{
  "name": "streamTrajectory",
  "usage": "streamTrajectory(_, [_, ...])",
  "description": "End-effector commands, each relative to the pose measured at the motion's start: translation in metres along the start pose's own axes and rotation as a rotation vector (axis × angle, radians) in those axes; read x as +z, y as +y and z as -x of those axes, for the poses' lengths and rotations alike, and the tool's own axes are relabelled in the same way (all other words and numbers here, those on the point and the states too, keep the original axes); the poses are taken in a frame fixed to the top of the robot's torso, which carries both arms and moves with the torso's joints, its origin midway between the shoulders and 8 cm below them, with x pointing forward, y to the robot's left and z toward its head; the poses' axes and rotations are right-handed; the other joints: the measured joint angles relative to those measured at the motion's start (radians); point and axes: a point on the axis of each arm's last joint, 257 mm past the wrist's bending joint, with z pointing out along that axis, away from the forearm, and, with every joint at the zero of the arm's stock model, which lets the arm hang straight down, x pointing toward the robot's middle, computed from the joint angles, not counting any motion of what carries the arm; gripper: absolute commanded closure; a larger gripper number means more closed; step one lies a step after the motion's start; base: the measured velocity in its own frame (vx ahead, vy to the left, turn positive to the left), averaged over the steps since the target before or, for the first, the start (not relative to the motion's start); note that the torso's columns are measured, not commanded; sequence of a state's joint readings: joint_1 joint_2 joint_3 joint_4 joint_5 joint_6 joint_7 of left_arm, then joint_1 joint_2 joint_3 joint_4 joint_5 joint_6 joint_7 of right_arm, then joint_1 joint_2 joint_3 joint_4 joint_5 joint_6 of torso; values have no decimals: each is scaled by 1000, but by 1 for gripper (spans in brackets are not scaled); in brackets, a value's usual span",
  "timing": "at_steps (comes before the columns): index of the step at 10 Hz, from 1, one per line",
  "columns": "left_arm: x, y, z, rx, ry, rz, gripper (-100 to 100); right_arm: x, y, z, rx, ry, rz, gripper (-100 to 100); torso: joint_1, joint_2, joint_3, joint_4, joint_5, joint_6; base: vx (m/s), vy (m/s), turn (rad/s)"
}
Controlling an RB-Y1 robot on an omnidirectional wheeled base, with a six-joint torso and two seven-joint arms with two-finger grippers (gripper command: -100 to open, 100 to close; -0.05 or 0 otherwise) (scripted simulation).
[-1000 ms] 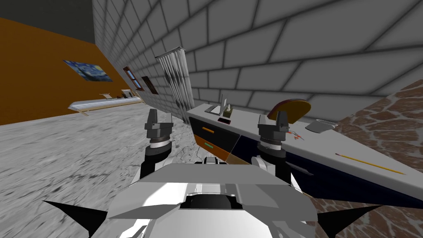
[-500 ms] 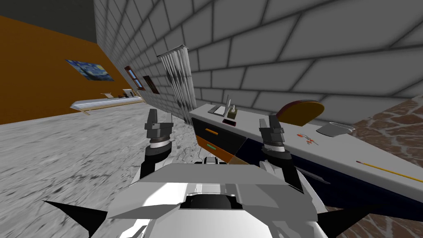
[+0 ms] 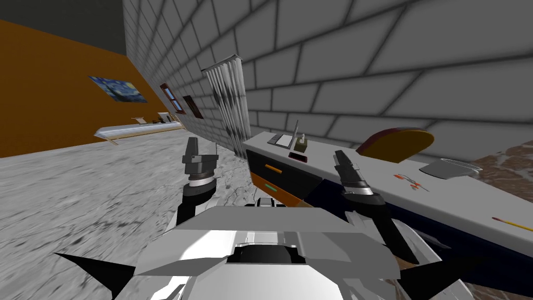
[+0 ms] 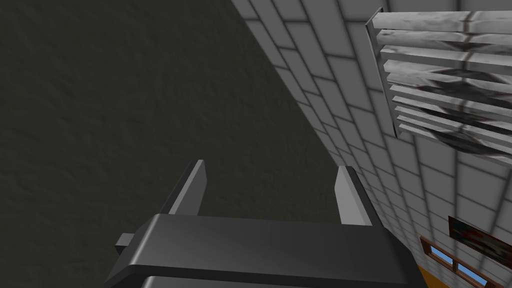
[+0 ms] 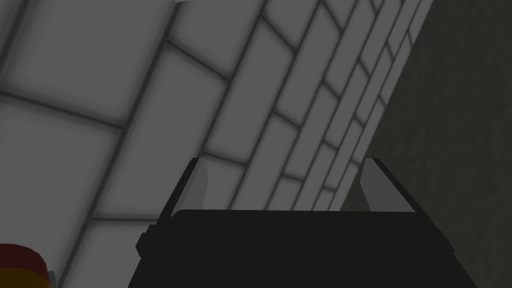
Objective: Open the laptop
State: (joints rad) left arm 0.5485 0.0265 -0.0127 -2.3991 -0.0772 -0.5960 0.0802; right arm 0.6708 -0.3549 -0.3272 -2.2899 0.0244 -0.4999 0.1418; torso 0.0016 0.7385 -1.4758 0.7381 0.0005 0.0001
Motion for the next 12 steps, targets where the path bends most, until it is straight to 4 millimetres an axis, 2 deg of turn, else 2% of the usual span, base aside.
streamTrajectory(1, [0, 0, 0, 0, 0, 0, 0, -10, -27, 10, -161, 88, -75, -100, -2, -1, 0, 0, 0, 0, 81, 126, 31])
streamTrajectory(6, [0, 0, 0, 0, 0, 0, 0, -30, -80, 41, -477, 258, -208, -100, -2, -2, -1, -1, -1, 0, 91, 153, 27])
streamTrajectory(7, [0, 0, 0, 0, 0, 0, 0, -28, -79, 44, -489, 259, -203, -100, -3, -1, 0, 0, -1, 0, 63, 93, 10])
streamTrajectory(11, [0, 0, 0, 0, 0, 0, 0, -38, -116, 86, -754, 381, -299, -100, 1, -1, -1, 0, 0, 0, 79, 121, 28])
streamTrajectory(12, [0, 0, 0, 0, 0, 0, 0, -34, -115, 87, -764, 387, -288, -100, 2, -2, -1, -1, 1, 0, 71, 118, 3])
